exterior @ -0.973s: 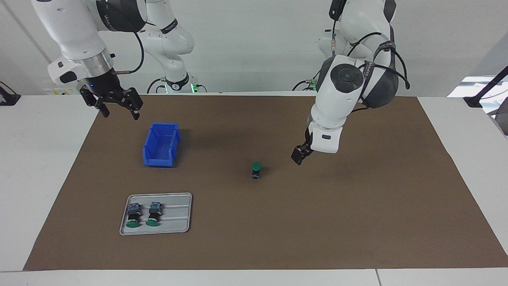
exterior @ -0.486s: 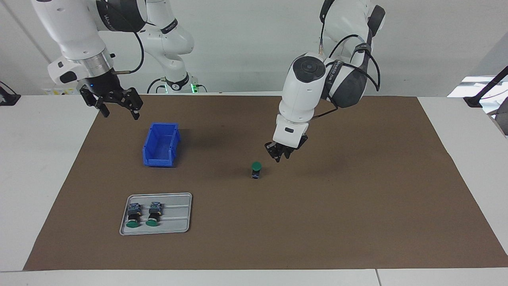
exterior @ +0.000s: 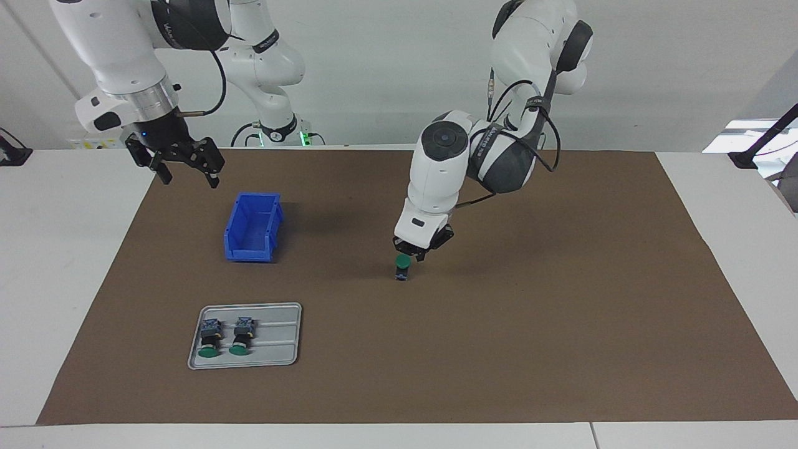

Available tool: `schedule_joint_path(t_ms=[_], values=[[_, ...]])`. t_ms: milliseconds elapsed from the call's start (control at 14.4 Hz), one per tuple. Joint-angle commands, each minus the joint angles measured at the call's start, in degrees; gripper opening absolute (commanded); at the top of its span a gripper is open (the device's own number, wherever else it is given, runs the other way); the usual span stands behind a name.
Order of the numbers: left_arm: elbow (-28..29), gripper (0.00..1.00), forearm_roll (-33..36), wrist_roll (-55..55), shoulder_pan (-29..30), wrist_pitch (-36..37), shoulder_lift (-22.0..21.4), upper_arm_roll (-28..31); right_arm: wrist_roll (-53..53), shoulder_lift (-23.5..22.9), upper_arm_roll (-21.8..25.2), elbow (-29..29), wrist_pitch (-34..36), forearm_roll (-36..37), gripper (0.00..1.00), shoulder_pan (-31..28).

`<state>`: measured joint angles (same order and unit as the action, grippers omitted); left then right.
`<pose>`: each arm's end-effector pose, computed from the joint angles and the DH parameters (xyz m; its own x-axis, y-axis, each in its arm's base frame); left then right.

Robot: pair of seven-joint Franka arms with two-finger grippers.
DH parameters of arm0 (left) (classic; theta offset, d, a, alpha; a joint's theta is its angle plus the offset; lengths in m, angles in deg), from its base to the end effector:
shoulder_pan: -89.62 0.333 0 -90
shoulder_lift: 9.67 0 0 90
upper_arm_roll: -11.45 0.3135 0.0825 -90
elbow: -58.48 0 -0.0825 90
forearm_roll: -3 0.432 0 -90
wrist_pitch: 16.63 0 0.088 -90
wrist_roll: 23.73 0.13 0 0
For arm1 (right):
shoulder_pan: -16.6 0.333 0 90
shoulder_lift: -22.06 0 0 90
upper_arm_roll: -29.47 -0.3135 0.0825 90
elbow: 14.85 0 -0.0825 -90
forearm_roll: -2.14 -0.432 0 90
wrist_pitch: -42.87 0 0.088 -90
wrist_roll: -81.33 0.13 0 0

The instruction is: Place and press button with both arms

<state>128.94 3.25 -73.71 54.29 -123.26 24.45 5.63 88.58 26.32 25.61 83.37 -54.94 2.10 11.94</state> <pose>0.5952 -0.4971 0.3923 0.9853 0.1701 -0.0158 0.1707 -0.9833 0.0631 0.5922 -0.0071 0.5803 0.9879 -0.1400 0.0670 -0.1400 -0.9901 -0.0042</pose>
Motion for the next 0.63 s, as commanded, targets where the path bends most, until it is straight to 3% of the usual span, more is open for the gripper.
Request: schedule_joint_path(t_ms=[0, 278, 556], values=[[0.99, 0.0, 0.54, 0.76, -1.32, -1.65, -0.1, 0.46, -1.27, 1.45, -0.02, 1.54, 0.07, -0.84, 0.99, -0.53], [6.52, 0.0, 0.54, 0.59, -2.64, -6.31, -0.28, 0.46, -1.27, 1.45, -0.02, 1.54, 0.07, -0.84, 0.99, -0.53], [7.32, 0.0, -0.87, 0.24, -2.99, -6.14, -0.63, 0.46, -1.27, 1.45, -0.1, 1.54, -0.02, -0.84, 0.99, -0.53]])
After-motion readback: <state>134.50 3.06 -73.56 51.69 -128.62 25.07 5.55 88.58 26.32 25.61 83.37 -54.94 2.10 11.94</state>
